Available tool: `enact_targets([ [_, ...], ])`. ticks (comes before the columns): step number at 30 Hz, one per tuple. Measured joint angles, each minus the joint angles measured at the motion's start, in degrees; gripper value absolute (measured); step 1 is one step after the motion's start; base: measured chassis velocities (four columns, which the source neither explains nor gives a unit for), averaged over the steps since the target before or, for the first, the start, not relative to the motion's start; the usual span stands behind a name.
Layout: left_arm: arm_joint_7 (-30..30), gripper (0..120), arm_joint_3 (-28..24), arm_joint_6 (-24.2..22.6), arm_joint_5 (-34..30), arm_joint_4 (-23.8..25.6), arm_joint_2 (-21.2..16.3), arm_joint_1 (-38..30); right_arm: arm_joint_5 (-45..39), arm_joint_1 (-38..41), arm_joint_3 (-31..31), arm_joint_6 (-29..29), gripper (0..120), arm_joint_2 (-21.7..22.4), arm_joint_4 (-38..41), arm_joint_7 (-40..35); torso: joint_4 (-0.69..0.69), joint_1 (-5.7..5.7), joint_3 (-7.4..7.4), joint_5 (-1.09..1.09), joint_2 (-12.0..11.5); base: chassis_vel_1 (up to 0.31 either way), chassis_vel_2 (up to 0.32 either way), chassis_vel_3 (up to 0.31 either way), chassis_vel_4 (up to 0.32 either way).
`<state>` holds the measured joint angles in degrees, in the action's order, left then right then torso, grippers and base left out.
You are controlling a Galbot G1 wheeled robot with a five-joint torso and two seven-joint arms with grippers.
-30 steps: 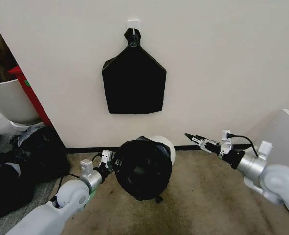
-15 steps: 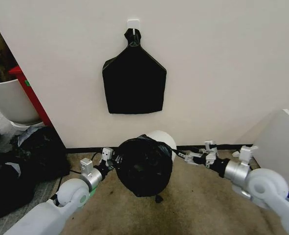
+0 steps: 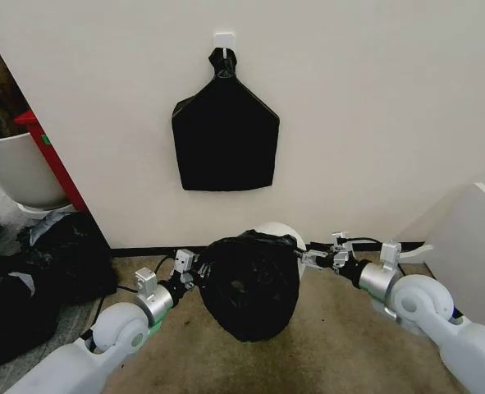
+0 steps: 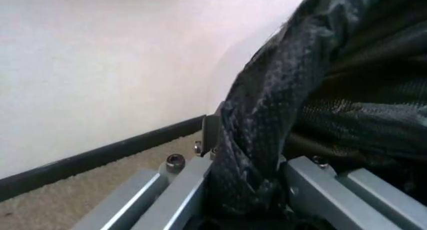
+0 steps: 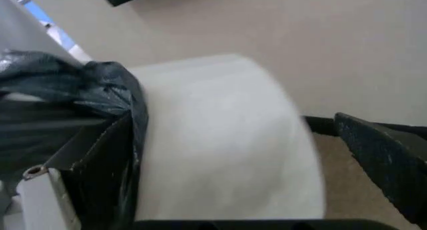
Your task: Place the garbage bag over the trash bin.
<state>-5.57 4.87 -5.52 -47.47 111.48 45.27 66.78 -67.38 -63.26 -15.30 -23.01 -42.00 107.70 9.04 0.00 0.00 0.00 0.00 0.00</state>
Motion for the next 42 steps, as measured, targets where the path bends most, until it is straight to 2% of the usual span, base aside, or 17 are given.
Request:
enact_targets([
  [11,-1.01,0,0.07,-0.4,-0.11,1.41,-0.04,1.83,-0.6,3.87,1.17,-0.14,100,-0.6,-6.92,1.87,0.0,0.0,0.0,0.01,0.0,0.0,0.0,0.0,0.0],
  [15,1.87,0,0.07,-1.19,-2.15,1.4,0.5,1.84,-2.41,3.32,-0.33,-0.47,100,-0.11,-5.65,1.93,0.01,0.0,0.0,0.0,0.0,0.0,0.0,0.0,0.0],
  [21,9.13,0,-0.14,-3.79,-11.56,0.28,2.18,0.39,-7.45,-0.34,-4.04,-0.72,100,0.71,-0.34,1.87,0.0,0.0,0.0,0.0,0.0,0.0,0.0,0.0,0.0],
  [25,11.45,0,-0.13,-5.02,-14.04,-0.03,2.65,0.34,-9.93,-1.64,-6.08,-0.67,100,0.95,1.64,0.83,0.0,0.0,0.0,0.0,0.0,0.0,0.0,0.0,0.0],
  [26,14.04,0,-0.38,-5.68,-14.71,-0.03,2.83,0.37,-10.31,-2.19,-7.14,-0.41,100,0.91,2.83,-0.15,0.0,0.0,-0.01,0.0,0.0,0.0,0.0,0.0,0.0],
  [28,21.07,0,-1.23,-7.11,-16.89,0.08,3.32,0.19,-10.22,-3.29,-8.96,0.54,100,0.51,6.44,-3.67,-0.01,0.0,0.0,-0.01,0.0,0.0,0.0,0.0,0.0],
  [29,21.07,0,-1.23,-7.11,-16.89,0.08,3.32,0.19,-10.22,-3.29,-8.96,0.54,100,0.51,6.44,-3.67,-0.01,0.0,0.0,-0.01,0.0,0.0,0.0,0.0,0.0],
  [30,23.94,0,-1.57,-7.74,-18.1,0.32,3.53,-0.04,-9.76,-3.6,-9.38,0.78,100,0.34,8.3,-5.45,0.0,0.0,0.0,0.0,0.0,0.0,0.0,0.0,0.0],
  [33,34.69,0,-3.51,-10.13,-21.73,2.13,4.37,-1.82,-5.58,-3.3,-8.82,0.06,100,-0.24,17.19,-13.89,-0.01,0.0,-0.01,-0.04,0.0,0.0,0.0,0.0,0.0],
  [35,37.01,0,-4.09,-10.48,-22.16,2.53,4.45,-2.33,-4.47,-2.79,-8.05,-0.78,100,-0.41,19.3,-16.07,-0.02,0.0,-0.01,-0.02,0.0,0.0,0.0,0.0,0.0],
  [39,46.48,0,-5.85,-12.1,-24.1,5.28,4.64,-4.53,-2.63,2.87,3.27,-5.5,100,-3.21,28.64,-30.98,0.0,-0.01,-0.01,-0.02,0.0,0.0,0.0,0.0,0.0],
  [42,50.7,0,-6.01,-13.39,-26.61,7.52,4.58,-5.13,-4.92,8.23,13.98,-6.08,93,-6.65,29.56,-41.35,0.01,0.0,0.0,-0.01,0.0,0.0,0.0,0.0,0.0],
])
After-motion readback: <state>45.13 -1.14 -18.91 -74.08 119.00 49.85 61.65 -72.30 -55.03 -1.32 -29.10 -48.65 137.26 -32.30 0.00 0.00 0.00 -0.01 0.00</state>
